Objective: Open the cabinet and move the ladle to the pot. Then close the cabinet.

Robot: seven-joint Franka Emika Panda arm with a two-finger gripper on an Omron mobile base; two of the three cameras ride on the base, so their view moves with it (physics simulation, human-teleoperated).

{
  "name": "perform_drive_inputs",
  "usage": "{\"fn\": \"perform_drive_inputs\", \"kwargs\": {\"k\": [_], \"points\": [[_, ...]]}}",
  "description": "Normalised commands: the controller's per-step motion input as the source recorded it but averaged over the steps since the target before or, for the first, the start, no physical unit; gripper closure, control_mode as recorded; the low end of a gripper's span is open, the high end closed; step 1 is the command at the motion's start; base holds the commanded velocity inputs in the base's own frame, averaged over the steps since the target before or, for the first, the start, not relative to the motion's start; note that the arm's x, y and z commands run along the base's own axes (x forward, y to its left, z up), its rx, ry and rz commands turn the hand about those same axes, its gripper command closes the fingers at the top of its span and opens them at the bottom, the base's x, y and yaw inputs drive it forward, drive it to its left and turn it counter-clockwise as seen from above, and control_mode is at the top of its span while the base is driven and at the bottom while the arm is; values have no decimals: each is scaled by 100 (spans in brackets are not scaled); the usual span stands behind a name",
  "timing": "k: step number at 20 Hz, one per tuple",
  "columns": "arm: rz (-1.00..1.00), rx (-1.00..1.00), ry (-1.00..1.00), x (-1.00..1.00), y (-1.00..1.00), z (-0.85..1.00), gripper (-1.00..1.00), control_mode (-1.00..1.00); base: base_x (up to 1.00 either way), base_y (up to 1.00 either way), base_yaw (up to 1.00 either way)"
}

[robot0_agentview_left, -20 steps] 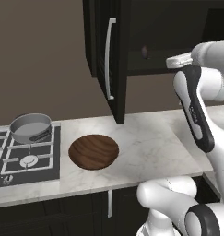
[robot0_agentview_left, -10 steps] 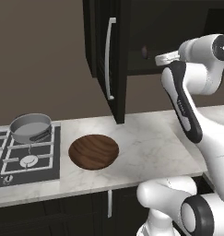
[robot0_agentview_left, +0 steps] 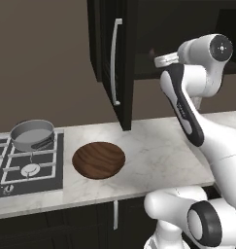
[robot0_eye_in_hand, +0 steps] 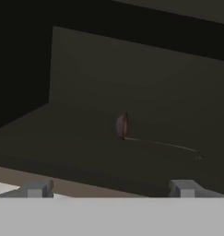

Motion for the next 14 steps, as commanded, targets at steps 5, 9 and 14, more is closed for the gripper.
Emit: {"fn": "perform_drive_inputs", "kwargs": {"k": [5,9,14], "points": [[0,0,0,21,16,0,-100,-100,0,0,0],[0,0,4,23,1,-3,-100,-100,0,0,0],[0,0,3,25,0,-10,-100,-100,0,0,0]]}}
